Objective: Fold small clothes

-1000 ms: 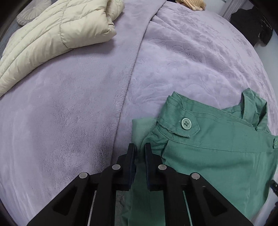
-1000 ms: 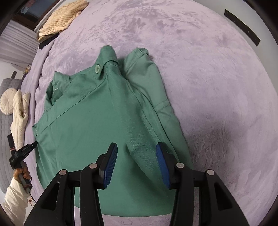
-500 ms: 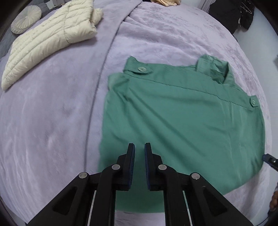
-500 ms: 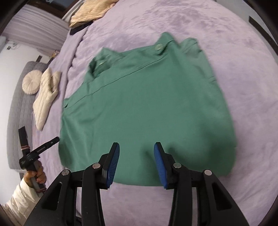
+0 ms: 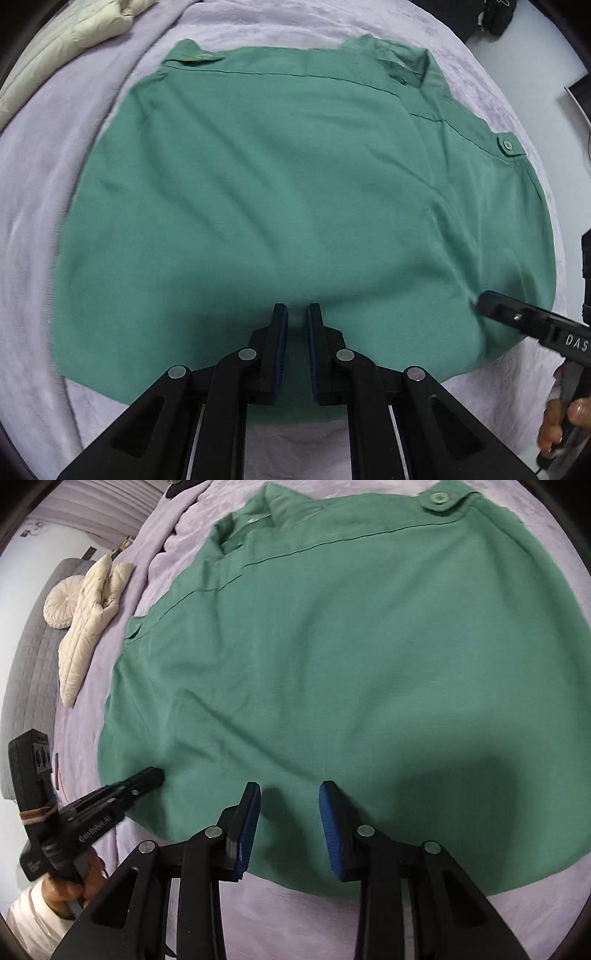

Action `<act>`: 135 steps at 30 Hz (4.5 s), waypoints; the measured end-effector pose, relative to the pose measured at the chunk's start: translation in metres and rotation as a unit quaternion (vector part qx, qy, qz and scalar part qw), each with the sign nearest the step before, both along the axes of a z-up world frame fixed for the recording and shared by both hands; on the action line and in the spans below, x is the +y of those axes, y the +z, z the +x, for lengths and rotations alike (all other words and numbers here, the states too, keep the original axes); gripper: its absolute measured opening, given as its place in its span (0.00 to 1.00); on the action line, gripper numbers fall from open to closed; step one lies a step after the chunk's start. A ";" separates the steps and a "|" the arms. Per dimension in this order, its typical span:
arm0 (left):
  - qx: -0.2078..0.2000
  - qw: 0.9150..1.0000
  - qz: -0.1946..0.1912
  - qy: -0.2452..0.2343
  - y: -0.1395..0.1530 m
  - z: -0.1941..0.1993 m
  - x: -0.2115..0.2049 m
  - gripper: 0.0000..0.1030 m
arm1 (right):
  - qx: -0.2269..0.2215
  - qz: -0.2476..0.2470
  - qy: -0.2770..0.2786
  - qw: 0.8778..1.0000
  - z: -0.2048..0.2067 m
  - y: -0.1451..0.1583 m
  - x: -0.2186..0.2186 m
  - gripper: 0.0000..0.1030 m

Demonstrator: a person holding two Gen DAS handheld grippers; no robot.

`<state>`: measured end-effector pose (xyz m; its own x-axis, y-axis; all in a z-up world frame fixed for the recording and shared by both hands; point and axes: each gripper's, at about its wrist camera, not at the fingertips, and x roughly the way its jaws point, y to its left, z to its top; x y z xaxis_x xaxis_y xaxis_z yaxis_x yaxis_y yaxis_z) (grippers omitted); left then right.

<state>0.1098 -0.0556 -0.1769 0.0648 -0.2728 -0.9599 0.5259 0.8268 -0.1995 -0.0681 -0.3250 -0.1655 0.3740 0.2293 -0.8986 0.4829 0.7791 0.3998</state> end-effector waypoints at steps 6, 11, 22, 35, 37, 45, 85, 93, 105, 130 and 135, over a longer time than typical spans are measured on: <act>-0.029 0.996 0.061 0.060 0.002 0.031 0.066 0.12 | 0.029 -0.062 -0.039 0.997 -0.045 0.015 -0.060 0.30; -0.013 0.995 0.061 0.082 -0.003 0.034 0.088 0.12 | 0.036 -0.064 -0.085 0.994 -0.075 0.013 -0.100 0.17; -0.016 0.993 0.094 0.064 0.033 -0.002 0.071 0.12 | 0.011 -0.007 -0.130 0.991 -0.098 0.050 -0.071 0.48; -0.005 0.996 0.080 0.033 0.065 -0.067 0.102 0.30 | -0.010 0.048 -0.109 0.993 -0.089 0.068 0.023 0.72; -0.011 0.995 0.087 0.044 0.070 -0.073 0.108 0.97 | -0.009 0.048 -0.105 0.993 -0.089 0.070 0.033 0.77; -0.024 0.996 0.085 0.033 0.091 -0.066 0.106 0.99 | -0.026 0.017 -0.109 0.994 -0.088 0.082 0.063 0.87; -0.001 0.997 0.074 0.001 0.055 -0.038 0.123 0.99 | 0.027 0.162 -0.174 0.971 -0.090 0.033 0.126 1.00; 0.001 0.996 0.086 0.015 0.047 -0.024 0.122 0.99 | 0.003 0.213 -0.171 0.962 -0.049 0.008 0.121 1.00; 0.050 0.996 0.008 0.077 0.032 0.028 0.155 0.99 | -0.070 0.293 -0.161 0.940 0.025 -0.041 0.139 1.00; 0.159 0.978 -0.129 0.039 -0.018 0.138 0.042 0.98 | -0.169 0.293 -0.122 0.933 0.045 0.005 0.124 0.13; 0.122 0.991 -0.059 0.020 -0.026 0.133 0.028 0.63 | -0.101 0.270 -0.072 0.955 0.027 0.001 0.131 0.17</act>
